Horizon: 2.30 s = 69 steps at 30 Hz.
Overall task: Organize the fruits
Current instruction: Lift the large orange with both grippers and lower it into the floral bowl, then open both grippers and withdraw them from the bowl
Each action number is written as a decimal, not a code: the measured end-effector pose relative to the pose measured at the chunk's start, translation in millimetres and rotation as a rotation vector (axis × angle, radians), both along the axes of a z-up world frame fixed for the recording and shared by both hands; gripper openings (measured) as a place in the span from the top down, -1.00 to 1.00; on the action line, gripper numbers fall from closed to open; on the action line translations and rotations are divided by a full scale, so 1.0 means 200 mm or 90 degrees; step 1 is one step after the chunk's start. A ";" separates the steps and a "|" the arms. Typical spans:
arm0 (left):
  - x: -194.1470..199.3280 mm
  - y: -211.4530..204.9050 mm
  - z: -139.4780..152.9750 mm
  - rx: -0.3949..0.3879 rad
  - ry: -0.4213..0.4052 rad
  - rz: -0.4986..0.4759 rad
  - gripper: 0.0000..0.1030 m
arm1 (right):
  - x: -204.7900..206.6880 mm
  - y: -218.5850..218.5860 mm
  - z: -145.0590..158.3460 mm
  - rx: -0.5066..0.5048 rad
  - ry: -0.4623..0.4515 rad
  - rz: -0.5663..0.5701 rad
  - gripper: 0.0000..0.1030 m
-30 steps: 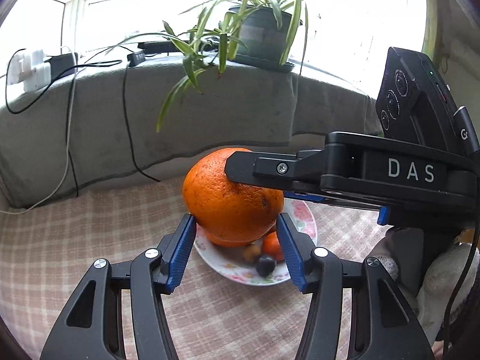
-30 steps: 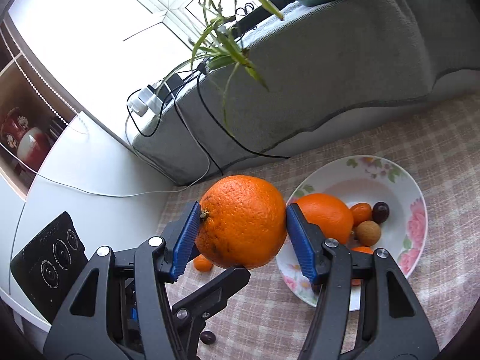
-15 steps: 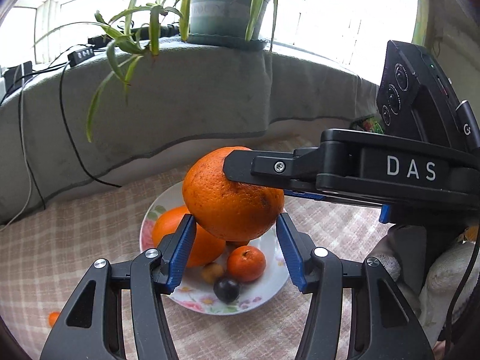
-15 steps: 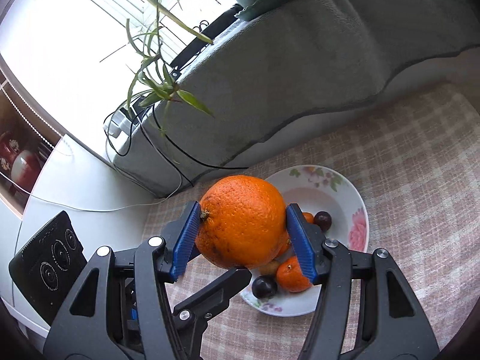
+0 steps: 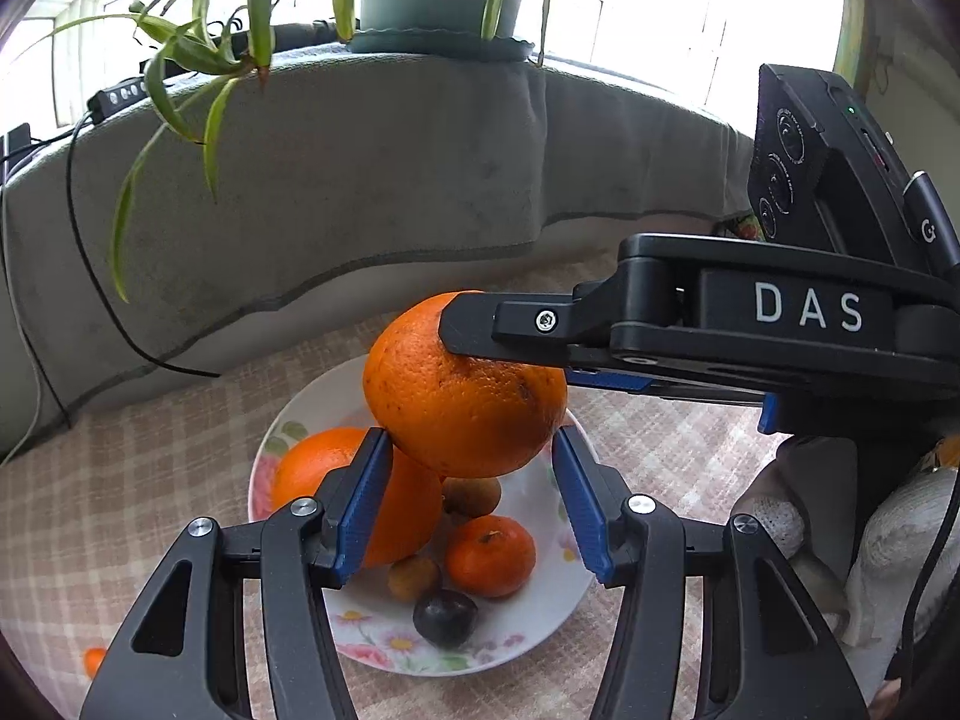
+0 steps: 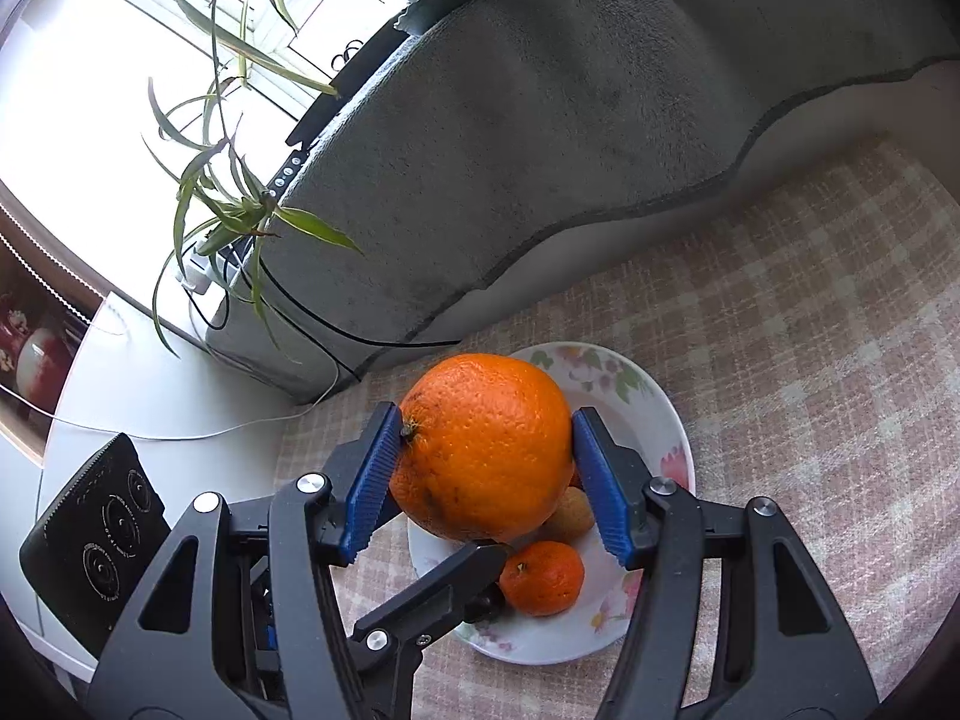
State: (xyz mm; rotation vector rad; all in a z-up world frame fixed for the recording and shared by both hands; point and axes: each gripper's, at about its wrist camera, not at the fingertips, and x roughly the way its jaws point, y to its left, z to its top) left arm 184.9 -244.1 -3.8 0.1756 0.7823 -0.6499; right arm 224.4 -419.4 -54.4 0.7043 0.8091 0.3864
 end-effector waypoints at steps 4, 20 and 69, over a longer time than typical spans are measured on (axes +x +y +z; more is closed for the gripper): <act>0.01 -0.03 -0.01 0.006 -0.003 -0.005 -0.06 | 0.02 -0.01 0.00 0.002 0.003 -0.003 -0.19; 0.01 -0.08 -0.05 0.018 0.001 -0.018 0.05 | 0.07 -0.04 -0.06 0.005 0.025 -0.017 -0.19; -0.32 0.38 0.14 -0.029 -0.084 0.054 -0.41 | -0.38 0.09 0.14 -0.196 -0.110 -0.037 -0.79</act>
